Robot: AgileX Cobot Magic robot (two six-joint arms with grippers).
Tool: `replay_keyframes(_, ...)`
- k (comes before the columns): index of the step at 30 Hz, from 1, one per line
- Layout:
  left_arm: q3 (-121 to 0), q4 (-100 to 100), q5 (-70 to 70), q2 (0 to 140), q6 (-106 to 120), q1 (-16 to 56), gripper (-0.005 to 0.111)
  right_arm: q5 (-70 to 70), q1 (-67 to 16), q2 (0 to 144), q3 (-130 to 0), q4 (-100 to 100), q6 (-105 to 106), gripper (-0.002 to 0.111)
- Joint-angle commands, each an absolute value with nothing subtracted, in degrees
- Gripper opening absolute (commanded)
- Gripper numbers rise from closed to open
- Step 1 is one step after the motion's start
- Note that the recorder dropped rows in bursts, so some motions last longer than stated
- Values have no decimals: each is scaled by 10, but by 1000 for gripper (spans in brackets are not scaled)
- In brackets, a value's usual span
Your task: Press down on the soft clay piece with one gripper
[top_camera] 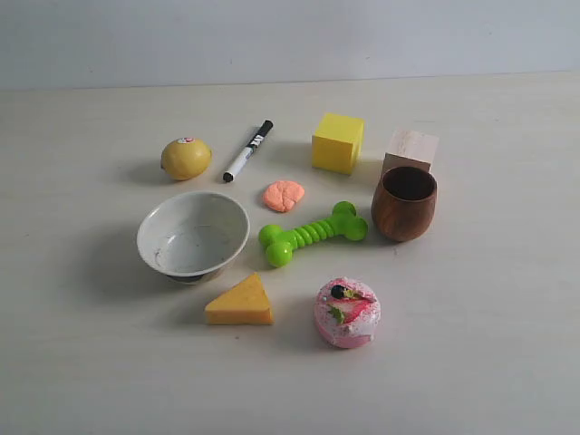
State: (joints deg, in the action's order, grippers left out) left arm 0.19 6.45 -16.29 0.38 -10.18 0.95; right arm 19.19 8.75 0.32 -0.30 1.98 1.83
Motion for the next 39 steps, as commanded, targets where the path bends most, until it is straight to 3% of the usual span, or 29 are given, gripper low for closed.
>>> replay_keyframes(1, 0, 57, -146, 0, -125, 12, 0, 187, 86, 0, 0, 22, 19, 0)
replay_keyframes(8, -1, 57, -93, 0, -124, 12, 0, 187, 86, 0, 0, 22, 19, 0)
replay_keyframes(15, -81, 54, -93, 8, -124, 12, 0, 187, 86, 0, 0, 22, 19, 0)
replay_keyframes(29, -351, 53, -166, 265, -42, 22, 0, 187, 86, 0, 0, 22, 19, 0)
replay_keyframes(39, -540, 53, -266, 479, 61, 204, 0, 187, 86, 0, 0, 22, 19, 0)
